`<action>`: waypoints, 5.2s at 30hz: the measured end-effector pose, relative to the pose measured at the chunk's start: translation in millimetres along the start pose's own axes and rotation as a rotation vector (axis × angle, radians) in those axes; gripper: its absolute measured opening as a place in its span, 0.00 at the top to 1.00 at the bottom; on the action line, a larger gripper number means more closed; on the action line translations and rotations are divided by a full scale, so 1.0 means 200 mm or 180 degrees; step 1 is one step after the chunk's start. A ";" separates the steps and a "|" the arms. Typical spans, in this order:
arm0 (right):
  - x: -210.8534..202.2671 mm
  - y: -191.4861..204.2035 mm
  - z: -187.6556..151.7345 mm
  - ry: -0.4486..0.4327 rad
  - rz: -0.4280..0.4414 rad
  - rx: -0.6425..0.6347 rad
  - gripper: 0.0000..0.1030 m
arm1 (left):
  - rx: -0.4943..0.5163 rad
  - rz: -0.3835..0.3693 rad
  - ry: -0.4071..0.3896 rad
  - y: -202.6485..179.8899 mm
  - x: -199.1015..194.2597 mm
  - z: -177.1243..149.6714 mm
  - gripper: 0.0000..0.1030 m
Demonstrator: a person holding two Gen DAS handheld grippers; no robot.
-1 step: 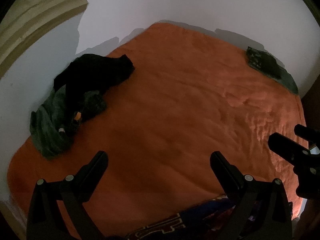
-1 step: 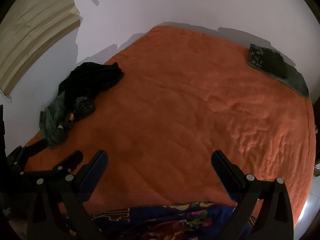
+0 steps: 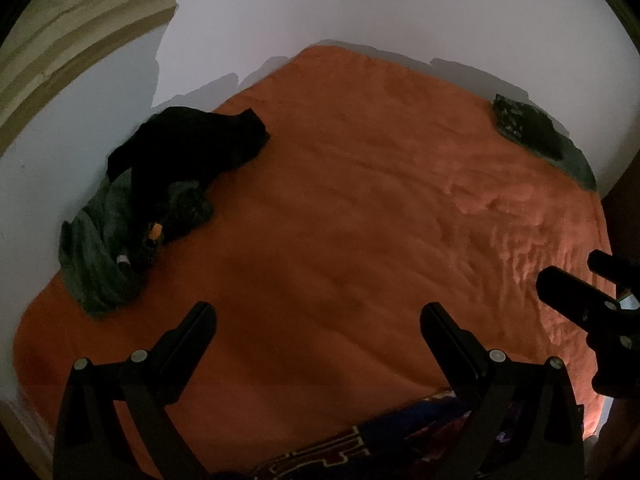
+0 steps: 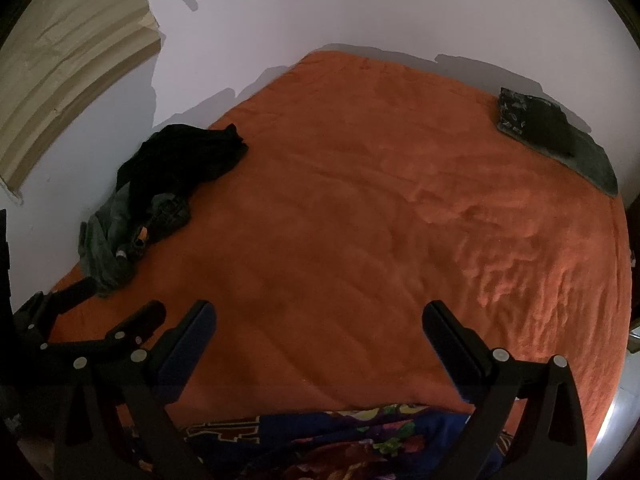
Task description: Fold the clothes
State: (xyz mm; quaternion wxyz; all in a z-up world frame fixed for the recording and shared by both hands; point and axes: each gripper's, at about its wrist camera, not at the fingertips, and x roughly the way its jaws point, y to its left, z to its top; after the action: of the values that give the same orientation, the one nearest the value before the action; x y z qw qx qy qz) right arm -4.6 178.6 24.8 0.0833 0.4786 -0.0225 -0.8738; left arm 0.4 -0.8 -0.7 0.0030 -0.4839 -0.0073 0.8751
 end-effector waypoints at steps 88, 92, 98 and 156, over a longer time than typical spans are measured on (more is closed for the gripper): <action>0.13 -0.02 0.22 0.0163 0.0002 0.0372 0.00 | -0.0046 -0.0171 -0.0134 0.24 0.01 0.24 0.01; 0.18 0.02 0.37 0.0211 -0.0069 0.0366 0.00 | 0.0049 -0.0133 -0.0165 0.26 0.02 0.38 0.01; 0.11 0.10 0.61 -0.0057 -0.0312 0.0195 0.00 | 0.0138 -0.0231 -0.0329 0.36 -0.03 0.53 0.01; 1.84 1.37 0.77 0.0158 0.1137 -0.0981 0.22 | -0.2163 -0.0087 -0.0108 1.90 1.04 0.29 0.01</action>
State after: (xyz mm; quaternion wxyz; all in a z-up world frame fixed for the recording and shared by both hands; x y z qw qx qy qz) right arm -295.3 -159.8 -166.1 0.3092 0.4699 0.0289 -0.8263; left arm -158.9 -379.4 -152.1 -0.1469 -0.4424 -0.3051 0.8304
